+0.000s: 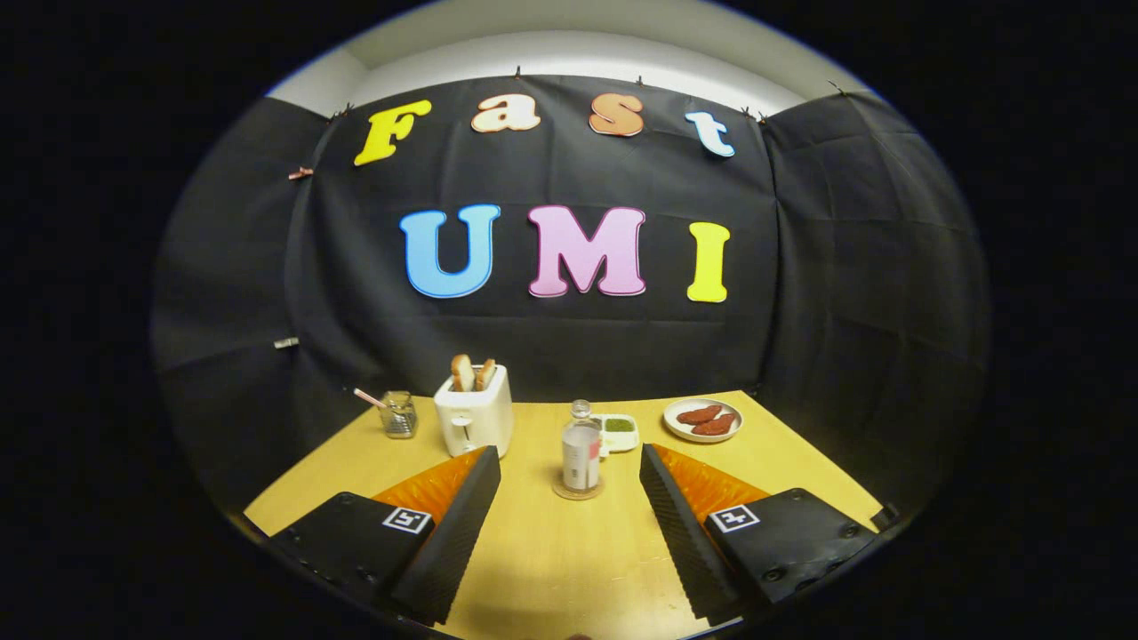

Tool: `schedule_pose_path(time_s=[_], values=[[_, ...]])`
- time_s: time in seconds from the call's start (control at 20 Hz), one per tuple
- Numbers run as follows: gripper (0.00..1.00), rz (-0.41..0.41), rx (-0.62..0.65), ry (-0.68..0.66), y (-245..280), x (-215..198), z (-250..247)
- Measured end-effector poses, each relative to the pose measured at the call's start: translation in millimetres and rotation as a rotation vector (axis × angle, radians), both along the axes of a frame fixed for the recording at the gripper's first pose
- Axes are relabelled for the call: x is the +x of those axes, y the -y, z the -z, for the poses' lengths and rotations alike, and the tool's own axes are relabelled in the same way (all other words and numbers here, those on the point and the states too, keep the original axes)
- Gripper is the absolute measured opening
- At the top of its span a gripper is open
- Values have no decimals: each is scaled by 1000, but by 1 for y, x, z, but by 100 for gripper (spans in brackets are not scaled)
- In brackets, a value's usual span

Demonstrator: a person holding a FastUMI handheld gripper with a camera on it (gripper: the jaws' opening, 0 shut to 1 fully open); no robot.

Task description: Take the bottle from table, then pour the juice into the cup, finally place the bottle on the coaster

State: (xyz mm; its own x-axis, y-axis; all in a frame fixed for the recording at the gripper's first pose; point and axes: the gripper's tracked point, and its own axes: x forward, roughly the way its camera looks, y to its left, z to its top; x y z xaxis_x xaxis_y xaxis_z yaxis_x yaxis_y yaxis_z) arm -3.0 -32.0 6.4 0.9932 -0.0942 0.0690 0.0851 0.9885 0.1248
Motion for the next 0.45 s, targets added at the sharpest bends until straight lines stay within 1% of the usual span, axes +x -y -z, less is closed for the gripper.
schedule_pose_path(time_s=[0.2,0.45], values=[[97,24,-15,-2,-5,-22,5],[97,47,-77,16,-13,-43,8]])
